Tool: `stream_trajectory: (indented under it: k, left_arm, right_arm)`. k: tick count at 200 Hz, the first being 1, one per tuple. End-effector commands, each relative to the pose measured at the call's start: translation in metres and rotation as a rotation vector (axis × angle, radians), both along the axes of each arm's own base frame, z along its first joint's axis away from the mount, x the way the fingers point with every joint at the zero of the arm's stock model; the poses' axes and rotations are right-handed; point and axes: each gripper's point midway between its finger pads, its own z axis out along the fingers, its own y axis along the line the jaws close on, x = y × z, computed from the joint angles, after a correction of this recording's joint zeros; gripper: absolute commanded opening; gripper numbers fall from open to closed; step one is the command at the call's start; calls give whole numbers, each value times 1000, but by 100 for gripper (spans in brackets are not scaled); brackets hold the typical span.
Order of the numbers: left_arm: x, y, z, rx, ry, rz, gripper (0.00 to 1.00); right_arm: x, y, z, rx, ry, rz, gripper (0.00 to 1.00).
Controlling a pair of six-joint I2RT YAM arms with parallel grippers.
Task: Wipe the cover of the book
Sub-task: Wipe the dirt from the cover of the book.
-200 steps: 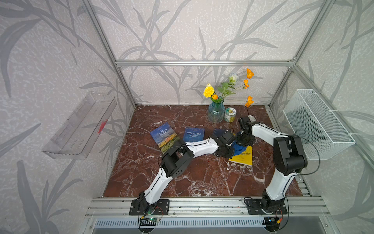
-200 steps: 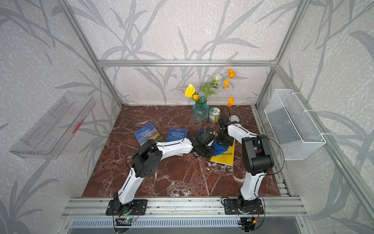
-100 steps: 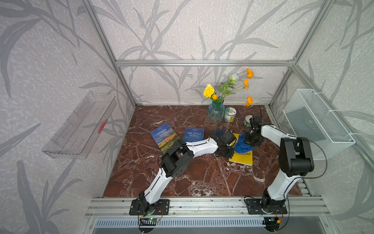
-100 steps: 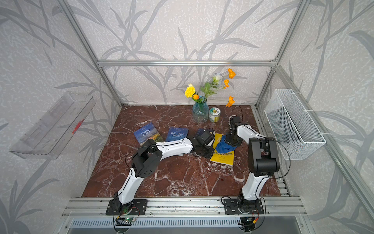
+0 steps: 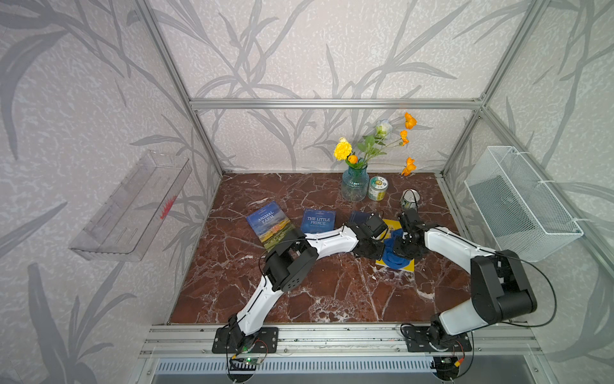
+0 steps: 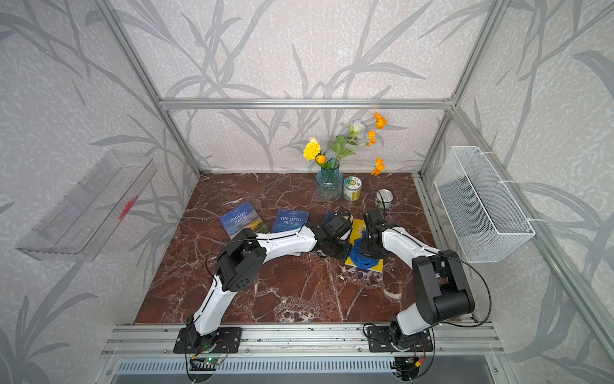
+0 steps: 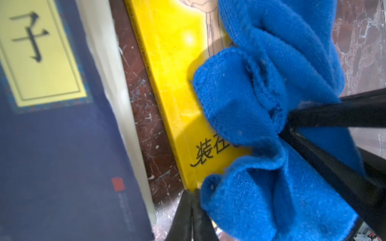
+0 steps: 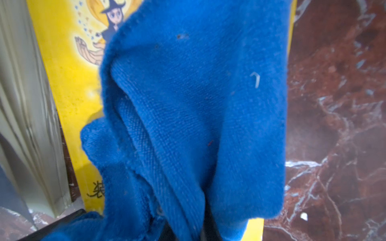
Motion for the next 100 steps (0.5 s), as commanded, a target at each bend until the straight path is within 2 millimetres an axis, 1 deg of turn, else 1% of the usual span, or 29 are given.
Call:
stream_trajectory:
  k: [1, 18, 30, 32, 35, 54, 65, 75, 84, 88, 100]
  left_arm:
    - [-31, 32, -48, 174, 109, -22, 6]
    - [-30, 33, -47, 177, 102, -21, 6]
    - [-30, 33, -46, 177, 103, -20, 6]
    - [-30, 33, -47, 178, 102, -20, 6]
    - [-30, 33, -47, 178, 103, -20, 6]
    - [-30, 32, -46, 175, 102, -20, 6]
    - [-31, 32, -46, 173, 104, -22, 6]
    - [-31, 32, -46, 172, 106, -22, 6]
    - [-31, 32, -45, 169, 105, -21, 6]
    - [-31, 31, -44, 167, 104, -23, 6]
    - [-32, 31, -45, 167, 108, -23, 6]
  right_arm:
    - [-33, -16, -26, -14, 189, -48, 10]
    - [-18, -8, -28, 17, 175, -54, 10]
    - [-12, 2, -31, 41, 173, -53, 10]
    - [-13, 3, -36, 41, 190, -52, 10]
    - [-12, 6, -38, 43, 194, -44, 10]
    - [-14, 10, -37, 6, 204, -21, 10]
    - [-17, 4, -36, -6, 205, -28, 11]
    - [-20, -6, -34, -20, 210, -41, 11]
    - [-25, -15, -37, -23, 227, -57, 11]
    - [-23, -18, -30, -15, 201, -66, 11]
    - [-23, -28, -29, -9, 187, -85, 11]
